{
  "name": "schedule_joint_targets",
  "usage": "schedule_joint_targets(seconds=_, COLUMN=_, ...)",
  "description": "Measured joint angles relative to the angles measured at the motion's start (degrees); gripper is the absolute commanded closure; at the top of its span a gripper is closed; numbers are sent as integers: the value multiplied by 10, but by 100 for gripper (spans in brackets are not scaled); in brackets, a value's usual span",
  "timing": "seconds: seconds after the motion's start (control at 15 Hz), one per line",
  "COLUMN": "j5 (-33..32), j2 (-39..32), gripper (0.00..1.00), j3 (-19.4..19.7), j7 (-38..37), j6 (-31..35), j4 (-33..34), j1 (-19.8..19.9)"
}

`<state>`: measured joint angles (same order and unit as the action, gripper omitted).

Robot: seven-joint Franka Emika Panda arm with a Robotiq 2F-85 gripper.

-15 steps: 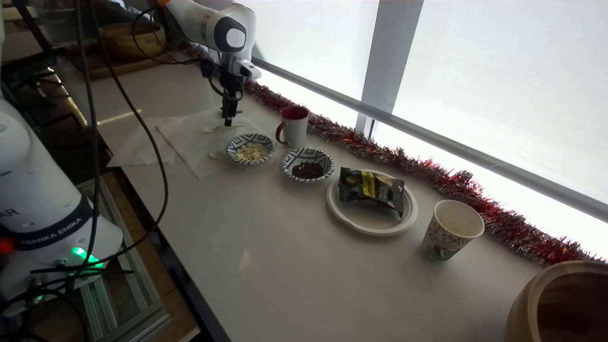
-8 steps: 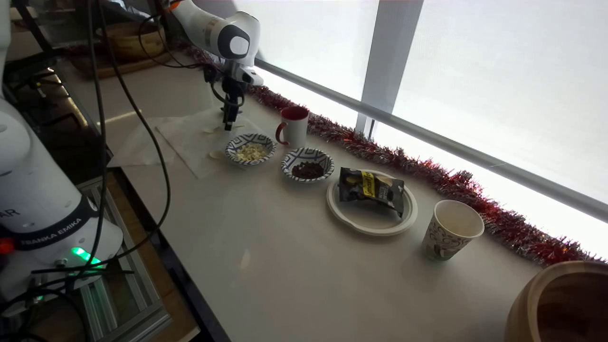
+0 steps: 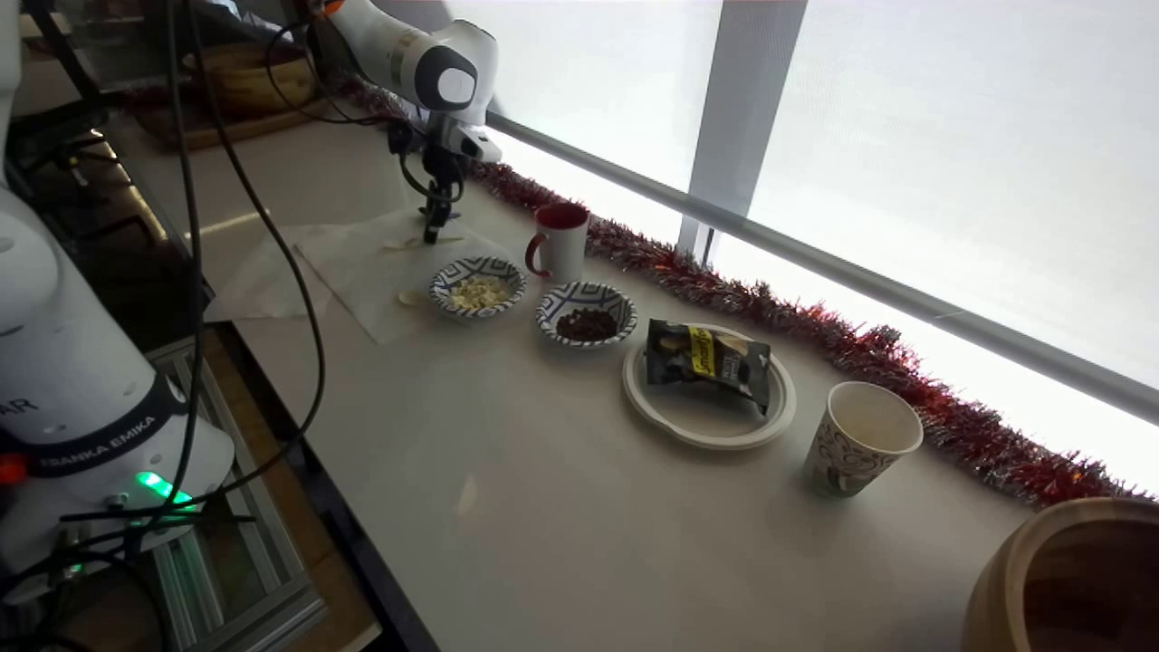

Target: Pick up one white object with the fork, and then put it in the mug

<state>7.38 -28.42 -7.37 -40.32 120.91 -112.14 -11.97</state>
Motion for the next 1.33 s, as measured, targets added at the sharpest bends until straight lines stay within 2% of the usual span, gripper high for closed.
schedule_joint_targets(seconds=0.33, j5=6, j2=18, gripper=93, j3=2, j7=3, j6=-8, j4=-6, j1=1)
schedule_joint_targets(seconds=0.6, j5=-5, j2=116, gripper=93, j3=19, j7=-47, j6=-6, j4=-60, j1=-6)
schedule_joint_targets(seconds=0.93, j5=-121, j2=268, gripper=94, j3=22, j7=-184, j6=-4, j4=-171, j1=-12)
schedule_joint_targets(seconds=1.33, j5=-277, j2=422, gripper=94, j3=-20, j7=-319, j6=-14, j4=-269, j1=8)
